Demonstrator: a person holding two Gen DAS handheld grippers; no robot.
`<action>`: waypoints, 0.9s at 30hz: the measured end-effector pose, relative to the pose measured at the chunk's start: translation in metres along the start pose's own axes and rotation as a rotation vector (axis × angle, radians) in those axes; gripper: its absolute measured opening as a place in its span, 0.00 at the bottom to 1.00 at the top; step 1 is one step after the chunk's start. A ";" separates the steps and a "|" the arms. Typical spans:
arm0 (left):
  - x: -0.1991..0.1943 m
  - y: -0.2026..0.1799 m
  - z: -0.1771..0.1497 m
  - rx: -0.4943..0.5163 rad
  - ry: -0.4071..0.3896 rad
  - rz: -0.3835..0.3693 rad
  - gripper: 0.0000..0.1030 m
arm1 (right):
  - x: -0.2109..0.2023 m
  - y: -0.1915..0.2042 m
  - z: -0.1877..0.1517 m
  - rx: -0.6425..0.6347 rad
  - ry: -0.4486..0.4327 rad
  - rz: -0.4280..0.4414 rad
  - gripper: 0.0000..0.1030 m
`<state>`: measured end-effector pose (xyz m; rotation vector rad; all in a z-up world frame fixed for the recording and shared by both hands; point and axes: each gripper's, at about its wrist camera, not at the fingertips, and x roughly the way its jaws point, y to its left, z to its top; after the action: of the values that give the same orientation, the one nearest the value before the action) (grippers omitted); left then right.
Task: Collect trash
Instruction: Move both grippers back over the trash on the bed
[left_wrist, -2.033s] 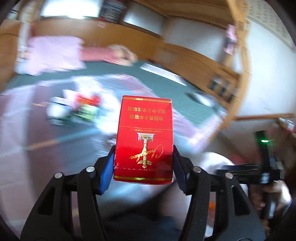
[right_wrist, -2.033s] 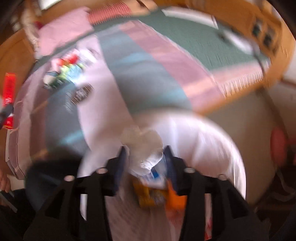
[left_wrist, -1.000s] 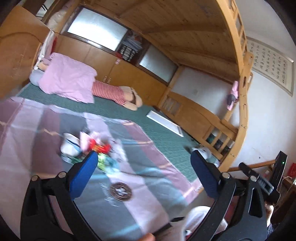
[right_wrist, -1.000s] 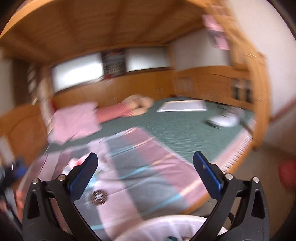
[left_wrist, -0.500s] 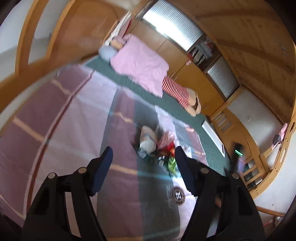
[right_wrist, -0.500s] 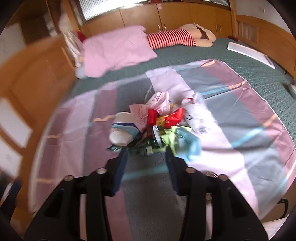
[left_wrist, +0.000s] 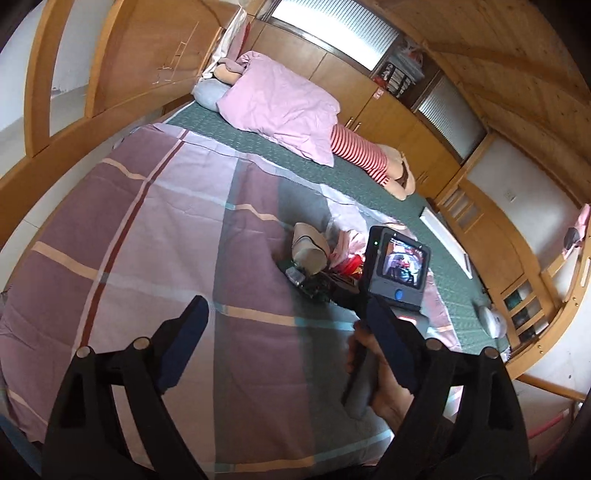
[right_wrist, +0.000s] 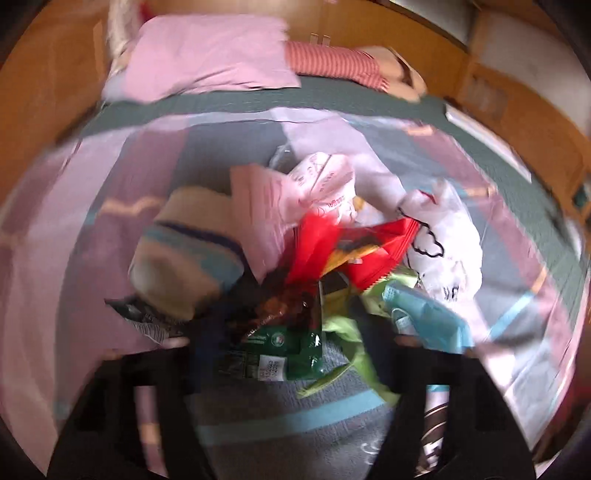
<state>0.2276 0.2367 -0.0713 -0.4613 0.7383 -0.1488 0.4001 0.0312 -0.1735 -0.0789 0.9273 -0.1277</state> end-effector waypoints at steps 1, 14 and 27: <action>0.001 0.001 0.000 -0.005 0.002 0.007 0.85 | -0.002 0.001 -0.003 -0.006 0.014 0.046 0.28; -0.006 0.052 0.006 -0.142 0.004 0.253 0.86 | -0.065 0.028 -0.054 -0.066 0.235 0.526 0.17; 0.007 0.068 -0.002 -0.194 0.102 0.305 0.88 | -0.109 0.013 -0.049 0.032 0.047 0.615 0.51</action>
<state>0.2295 0.2942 -0.1075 -0.5223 0.9189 0.1876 0.2974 0.0590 -0.1177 0.2406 0.9590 0.4269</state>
